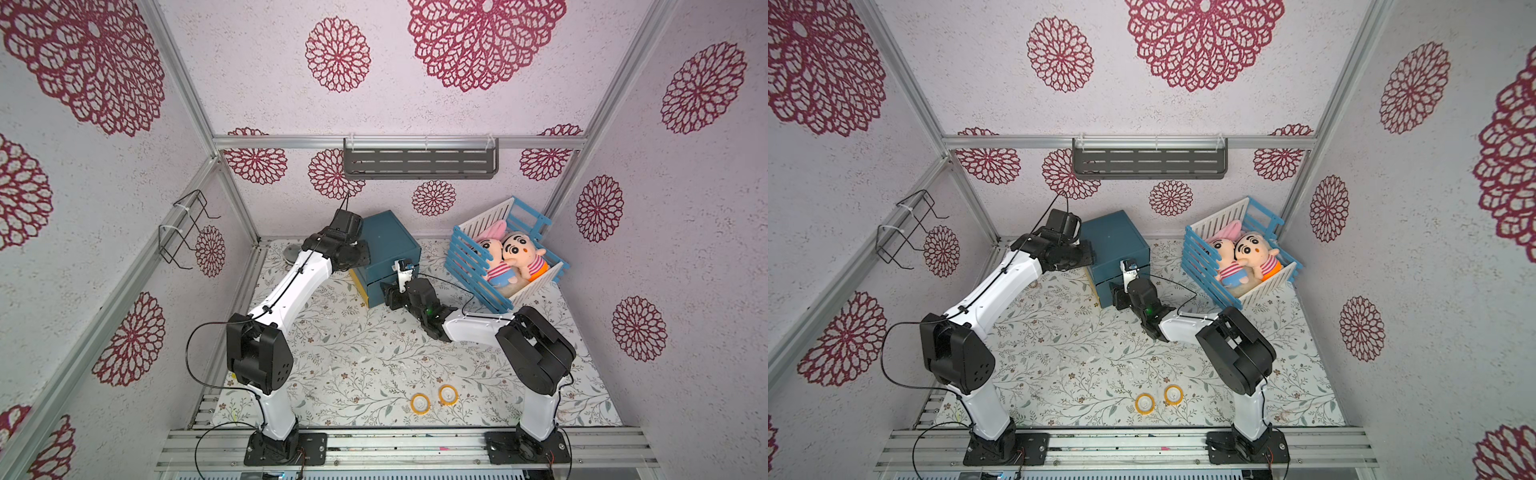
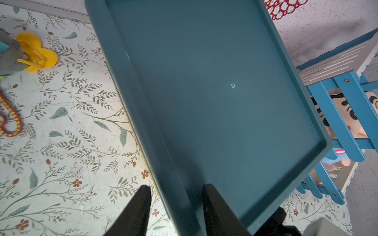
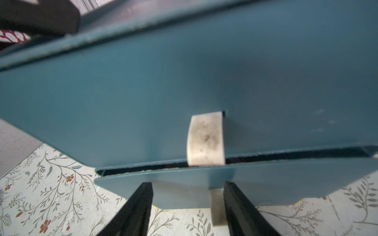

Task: Place the transparent tape into the drawer according to color
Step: Close the drawer in the storage box.

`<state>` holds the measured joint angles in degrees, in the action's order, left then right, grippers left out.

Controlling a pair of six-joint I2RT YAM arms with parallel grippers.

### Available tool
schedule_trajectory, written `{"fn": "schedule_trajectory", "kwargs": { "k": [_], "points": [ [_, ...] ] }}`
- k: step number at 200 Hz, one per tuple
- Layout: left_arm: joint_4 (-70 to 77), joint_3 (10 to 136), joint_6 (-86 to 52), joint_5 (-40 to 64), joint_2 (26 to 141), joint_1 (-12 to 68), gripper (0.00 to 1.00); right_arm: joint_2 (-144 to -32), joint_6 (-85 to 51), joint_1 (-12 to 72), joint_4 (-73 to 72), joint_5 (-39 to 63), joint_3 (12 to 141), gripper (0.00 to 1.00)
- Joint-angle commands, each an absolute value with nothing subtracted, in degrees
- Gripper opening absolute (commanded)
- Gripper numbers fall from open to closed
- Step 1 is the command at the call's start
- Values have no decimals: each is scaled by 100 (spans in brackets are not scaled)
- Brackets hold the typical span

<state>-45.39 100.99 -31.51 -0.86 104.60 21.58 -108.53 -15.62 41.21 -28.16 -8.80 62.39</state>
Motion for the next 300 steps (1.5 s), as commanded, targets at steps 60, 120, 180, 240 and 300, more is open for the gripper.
{"fn": "schedule_trajectory", "kwargs": {
  "k": [60, 120, 180, 240, 300],
  "points": [
    [-4702, 9984, -3058, 0, 10362, 2123, 47, -11027, -1516, 4253, -3122, -874, 6541, 64],
    [-4737, 9957, -3016, -34, 10328, 2118, 48, -10132, -2144, 4242, -2599, -579, 5712, 69],
    [-4746, 9932, -2987, -63, 10288, 2104, 48, -10148, -3862, 3900, -3506, 846, 4816, 66],
    [-4755, 9940, -2966, -70, 10248, 2100, 48, -10764, -5213, 3513, -4547, 1531, 4746, 60],
    [-4746, 9923, -2946, -62, 10232, 2082, 48, -11223, -5862, 3240, -5015, 1655, 4782, 58]
  ]
}}
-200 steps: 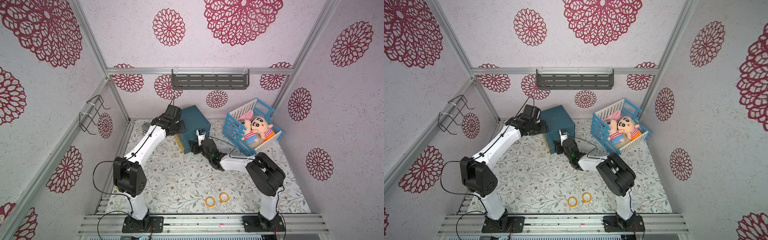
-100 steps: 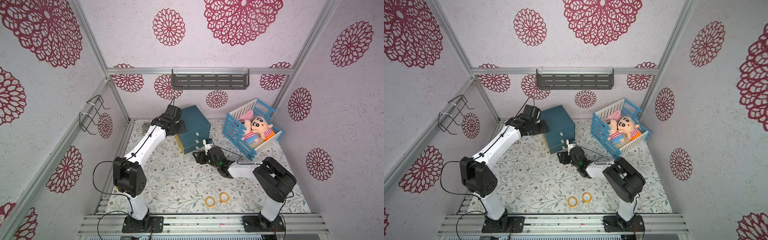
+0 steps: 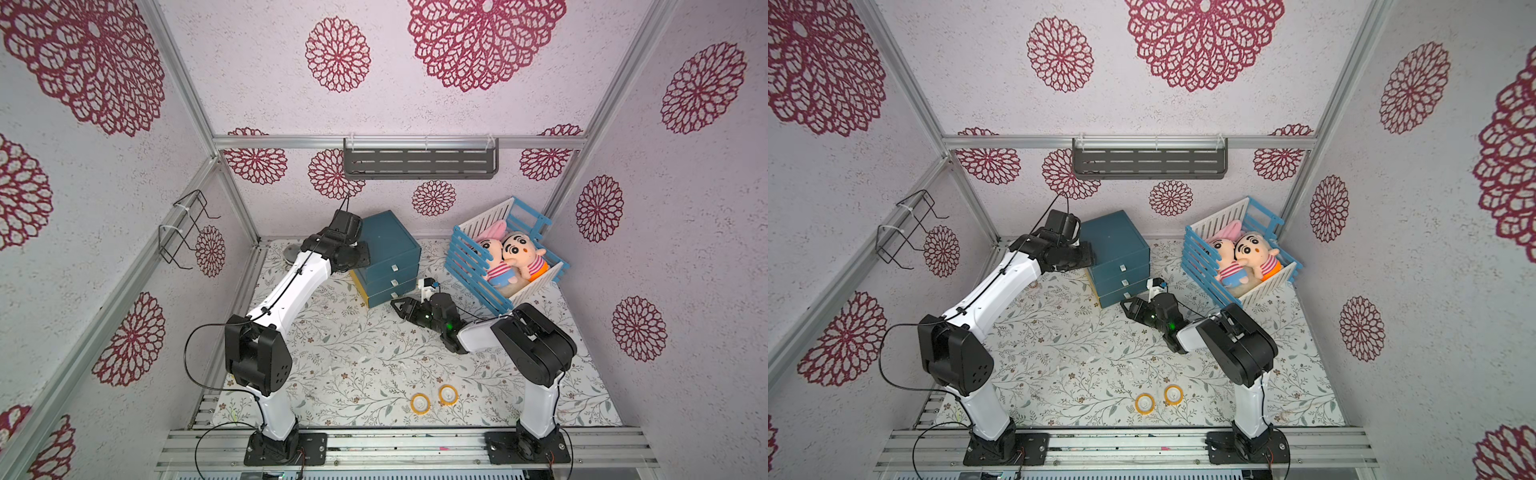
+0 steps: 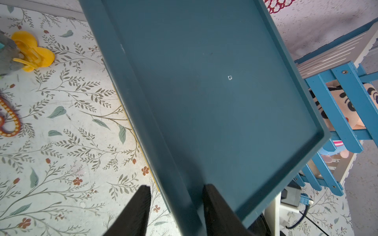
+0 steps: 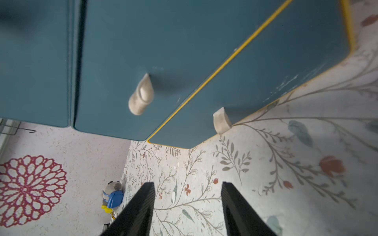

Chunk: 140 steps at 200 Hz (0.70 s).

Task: Place the transparent tape into the drawer according to color
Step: Close the drawer in the storage box, then open the drawer in the storage box.

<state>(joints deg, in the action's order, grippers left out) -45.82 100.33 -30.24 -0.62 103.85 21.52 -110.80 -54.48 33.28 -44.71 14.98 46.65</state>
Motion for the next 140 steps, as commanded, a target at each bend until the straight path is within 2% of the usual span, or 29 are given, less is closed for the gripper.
{"fn": "schedule_trajectory", "kwargs": {
  "k": [1, 140],
  "points": [
    [-4746, 9918, -2950, -62, 10235, 2078, 48, -11232, -5866, 3237, -5026, 1663, 4786, 58],
    [-4740, 9882, -2935, -26, 10222, 2057, 48, -12217, -6305, 3043, -5236, 1555, 5493, 48]
  ]
}}
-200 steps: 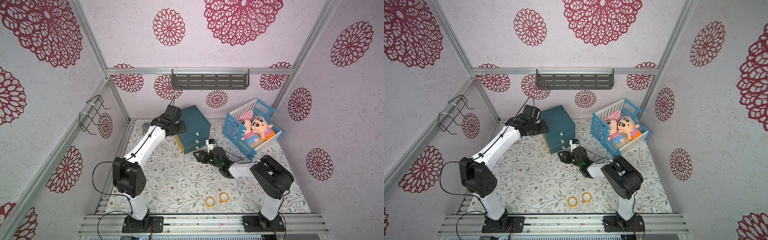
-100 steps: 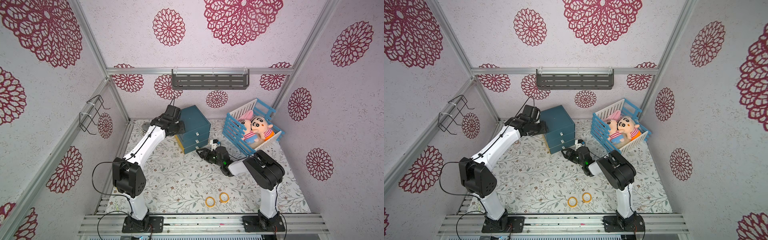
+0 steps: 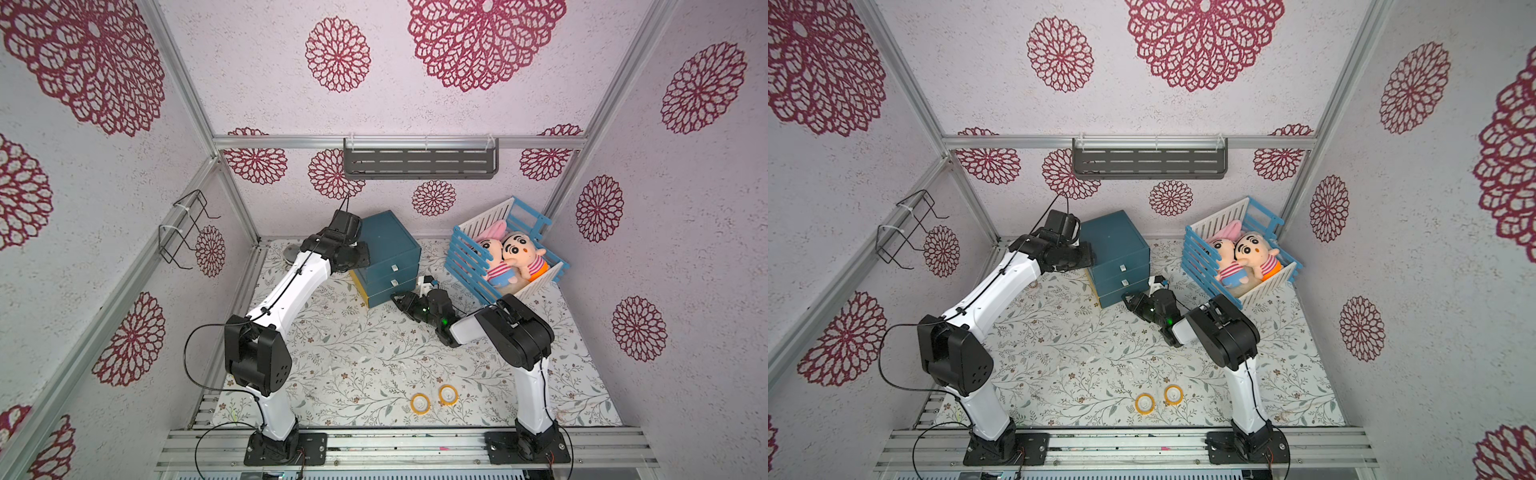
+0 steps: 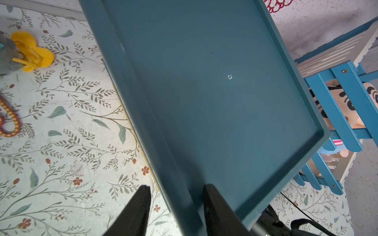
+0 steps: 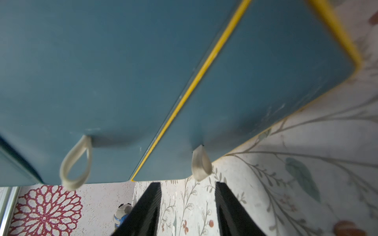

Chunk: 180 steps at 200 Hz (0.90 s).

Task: Place the transparent tape into the drawer according to color
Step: Open the drawer in the storage box.

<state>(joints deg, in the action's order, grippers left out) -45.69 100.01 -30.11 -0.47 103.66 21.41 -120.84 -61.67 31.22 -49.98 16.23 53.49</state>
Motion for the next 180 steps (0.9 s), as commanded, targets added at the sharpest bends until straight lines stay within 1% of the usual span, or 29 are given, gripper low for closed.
{"fn": "schedule_trajectory", "kwargs": {
  "k": [1, 43, 90, 114, 142, 170, 176, 180],
  "points": [
    [-4743, 9881, -2935, -31, 10222, 2057, 48, -12221, -6308, 3042, -5246, 1555, 5497, 48],
    [-4746, 9905, -2924, -17, 10217, 2048, 48, -12372, -6321, 2998, -5317, 1555, 5617, 44],
    [-4755, 9903, -2926, -9, 10222, 2048, 48, -12454, -6341, 2975, -5379, 1538, 5746, 43],
    [-4757, 9902, -2927, -1, 10213, 2048, 48, -12488, -6368, 2962, -5376, 1521, 5802, 39],
    [-4764, 9905, -2926, 2, 10213, 2048, 48, -12555, -6393, 2953, -5361, 1529, 5888, 25],
    [-4772, 9889, -2919, 5, 10213, 2048, 48, -12568, -6439, 2953, -5401, 1536, 5883, 4],
    [-4772, 9888, -2920, 7, 10213, 2048, 48, -12561, -6446, 2953, -5415, 1546, 5874, 0],
    [-4777, 9887, -2913, 5, 10213, 2047, 48, -12549, -6451, 2954, -5423, 1547, 5859, 0]
  ]
}}
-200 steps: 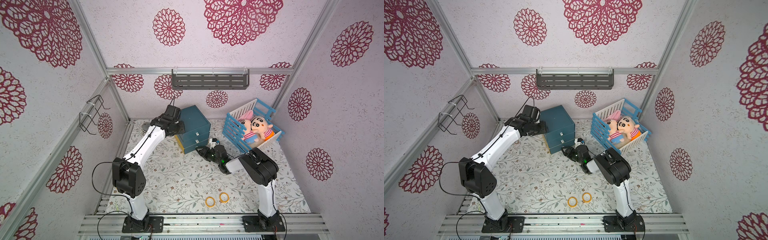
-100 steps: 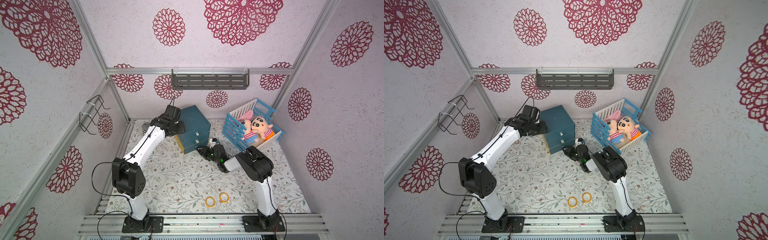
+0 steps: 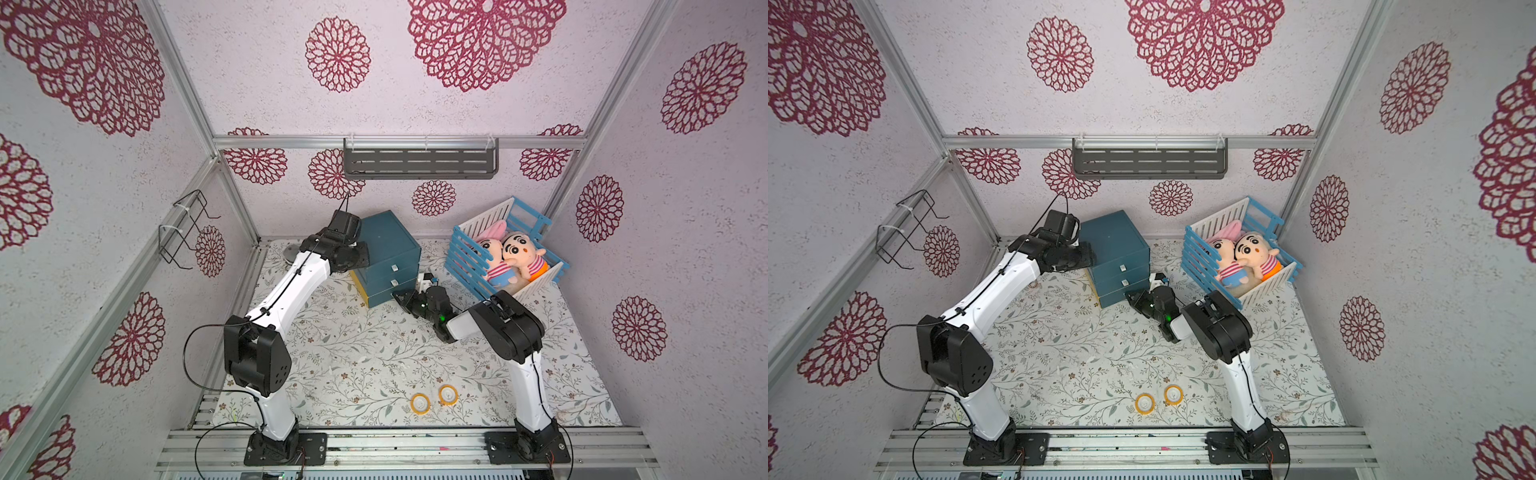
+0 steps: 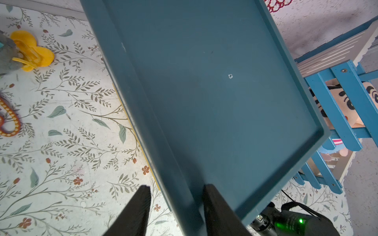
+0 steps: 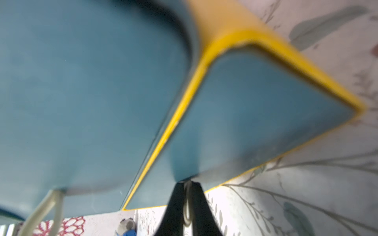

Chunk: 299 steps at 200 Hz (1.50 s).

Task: Place the transparent tape into the drawer according to color
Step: Open the drawer in the storage box.

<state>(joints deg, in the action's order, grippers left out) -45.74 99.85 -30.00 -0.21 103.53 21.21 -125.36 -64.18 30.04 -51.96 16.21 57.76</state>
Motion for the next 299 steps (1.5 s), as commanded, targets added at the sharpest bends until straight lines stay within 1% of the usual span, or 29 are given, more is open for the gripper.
{"fn": "schedule_trajectory", "kwargs": {
  "k": [1, 65, 139, 220, 235, 249, 258, 272, 284, 287, 299],
  "points": [
    [-4775, 9887, -2916, 3, 10217, 2048, 48, -12550, -6451, 2954, -5423, 1551, 5856, 0],
    [-4808, 9870, -2900, -26, 10191, 2043, 48, -11950, -6504, 2997, -5751, 1594, 5006, 0],
    [-4808, 9861, -2899, -44, 10143, 2048, 48, -10788, -6513, 3225, -5921, 1459, 3407, 0],
    [-4843, 9861, -2887, -79, 10127, 2047, 48, -10310, -6270, 3357, -5452, 1349, 3188, 0],
    [-4819, 9844, -2894, -75, 10116, 2046, 48, -10141, -6178, 3366, -5267, 1313, 3184, 19],
    [-4808, 9838, -2902, -53, 10116, 2047, 48, -9963, -6067, 3366, -5096, 1310, 3174, 41],
    [-4791, 9835, -2916, -53, 10110, 2048, 52, -9831, -5995, 3366, -4979, 1287, 3156, 54],
    [-4774, 9826, -2930, -44, 10084, 2044, 55, -9606, -5867, 3366, -4715, 1288, 3154, 78],
    [-4739, 9794, -2937, -34, 10056, 2053, 58, -9400, -5738, 3366, -4429, 1275, 3149, 97],
    [-4730, 9785, -2943, -35, 10043, 2050, 59, -9343, -5713, 3368, -4351, 1282, 3149, 99],
    [-4698, 9758, -2960, -23, 10004, 2054, 61, -9075, -5553, 3366, -3964, 1240, 3138, 99]
  ]
}}
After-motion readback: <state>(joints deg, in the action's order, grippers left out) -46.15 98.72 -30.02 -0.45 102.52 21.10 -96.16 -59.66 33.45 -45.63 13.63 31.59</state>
